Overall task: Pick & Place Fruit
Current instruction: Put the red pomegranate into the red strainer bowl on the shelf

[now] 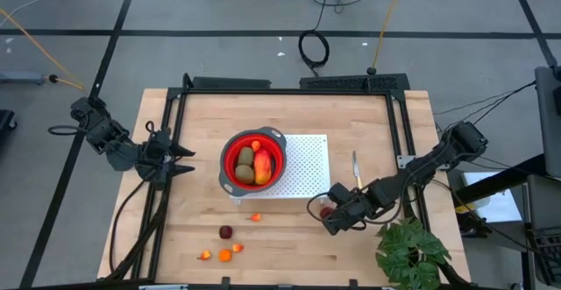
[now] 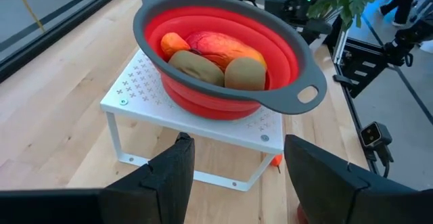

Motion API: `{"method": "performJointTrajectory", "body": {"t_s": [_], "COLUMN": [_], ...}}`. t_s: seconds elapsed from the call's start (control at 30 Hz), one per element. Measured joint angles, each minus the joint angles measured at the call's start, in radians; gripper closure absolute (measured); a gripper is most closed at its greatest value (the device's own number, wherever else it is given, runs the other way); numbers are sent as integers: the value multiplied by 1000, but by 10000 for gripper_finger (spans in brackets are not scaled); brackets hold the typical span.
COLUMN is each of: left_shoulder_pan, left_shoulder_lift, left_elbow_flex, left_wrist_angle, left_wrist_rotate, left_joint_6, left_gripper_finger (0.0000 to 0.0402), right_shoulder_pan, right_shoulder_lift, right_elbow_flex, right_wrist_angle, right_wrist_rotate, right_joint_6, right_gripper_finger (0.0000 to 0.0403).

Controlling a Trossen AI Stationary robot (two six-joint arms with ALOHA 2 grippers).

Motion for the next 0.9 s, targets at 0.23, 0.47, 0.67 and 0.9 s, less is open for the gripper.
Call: {"method": "performJointTrajectory", "body": {"t_s": [0.23, 0.47, 0.67, 0.9], "left_shoulder_pan": [0, 0, 0, 0], "left_shoulder_lift": [0, 0, 0, 0], "left_elbow_flex": [0, 0, 0, 0], "left_wrist_angle": [0, 0, 0, 1], "left_wrist_rotate": [0, -1, -2, -2], "left_joint_6": [-2, -4, -4, -8], "left_gripper_finger": [172, 172, 172, 172], "right_shoulder_pan": [-2, -2, -3, -2], "right_shoulder_lift": [0, 1, 24, 48], "right_elbow_flex": [-40, -67, -70, -69], "right_wrist_angle": [13, 77, 92, 112], "right_wrist_rotate": [0, 25, 35, 67], "right_joint_6": [8, 2, -4, -10], "right_gripper_finger": [46, 46, 46, 46]}}
